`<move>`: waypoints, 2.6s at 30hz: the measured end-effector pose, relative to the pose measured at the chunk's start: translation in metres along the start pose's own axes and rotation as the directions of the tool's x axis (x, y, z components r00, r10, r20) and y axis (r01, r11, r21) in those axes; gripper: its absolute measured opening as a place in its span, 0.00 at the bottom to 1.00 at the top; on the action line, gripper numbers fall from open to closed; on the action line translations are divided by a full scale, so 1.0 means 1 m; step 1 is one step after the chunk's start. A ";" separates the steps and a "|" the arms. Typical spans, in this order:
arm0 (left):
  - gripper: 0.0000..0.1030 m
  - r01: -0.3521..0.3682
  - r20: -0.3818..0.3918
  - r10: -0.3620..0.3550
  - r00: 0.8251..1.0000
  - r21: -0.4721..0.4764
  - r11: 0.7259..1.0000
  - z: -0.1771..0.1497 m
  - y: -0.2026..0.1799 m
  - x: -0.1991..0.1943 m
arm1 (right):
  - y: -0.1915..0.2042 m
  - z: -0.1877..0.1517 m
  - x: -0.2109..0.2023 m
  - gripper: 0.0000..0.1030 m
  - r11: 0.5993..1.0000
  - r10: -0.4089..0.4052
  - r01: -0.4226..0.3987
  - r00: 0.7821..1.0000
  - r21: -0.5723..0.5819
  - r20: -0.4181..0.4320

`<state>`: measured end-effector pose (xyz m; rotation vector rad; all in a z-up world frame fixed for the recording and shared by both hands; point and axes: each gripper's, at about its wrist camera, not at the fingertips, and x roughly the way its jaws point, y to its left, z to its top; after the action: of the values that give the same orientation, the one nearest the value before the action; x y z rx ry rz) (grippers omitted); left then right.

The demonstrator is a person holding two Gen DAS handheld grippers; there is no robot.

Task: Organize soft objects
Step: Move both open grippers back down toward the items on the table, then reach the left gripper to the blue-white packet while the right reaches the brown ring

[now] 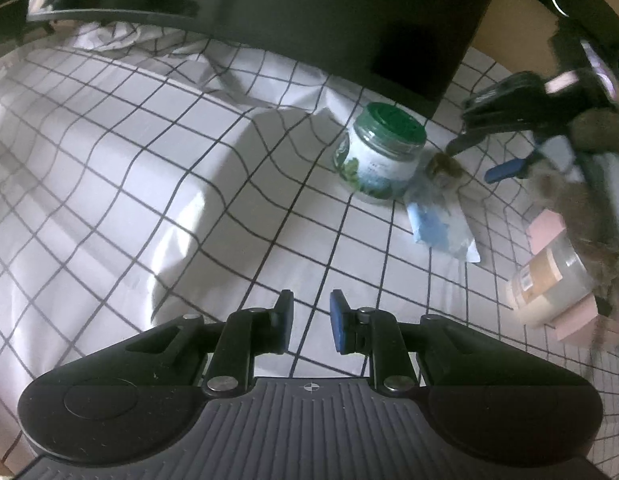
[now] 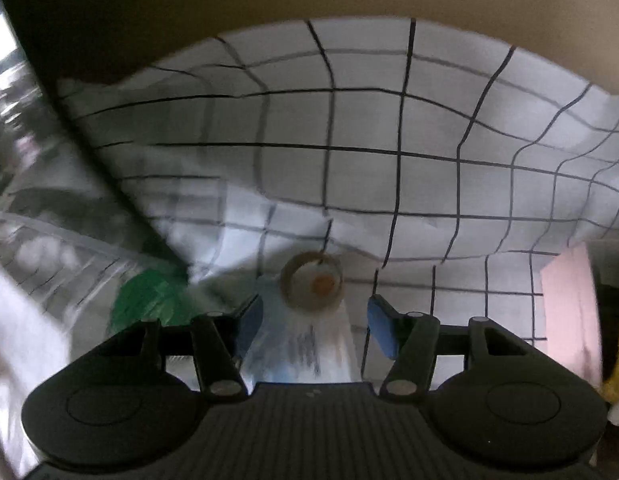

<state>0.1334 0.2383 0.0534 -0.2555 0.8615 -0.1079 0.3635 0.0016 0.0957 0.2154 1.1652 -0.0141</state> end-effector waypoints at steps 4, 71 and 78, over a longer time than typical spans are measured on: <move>0.21 -0.001 -0.022 0.001 1.000 0.011 1.000 -0.003 0.006 0.002 | 0.000 0.002 0.027 0.57 0.996 -0.051 0.047 0.997 0.072 0.050; 0.21 0.336 -0.154 -0.300 0.941 0.509 0.792 0.026 -0.028 0.022 | 0.031 -0.114 -0.021 0.37 0.949 0.203 -0.180 0.977 -0.259 0.068; 0.22 0.333 -0.217 -0.254 0.943 0.577 0.746 0.014 -0.047 0.036 | 0.010 -0.155 -0.049 0.52 0.936 0.260 -0.242 0.965 -0.257 0.036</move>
<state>0.1679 0.1889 0.0478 0.2333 0.8609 -0.6988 0.2043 0.0335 0.0841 0.1368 1.0515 0.3481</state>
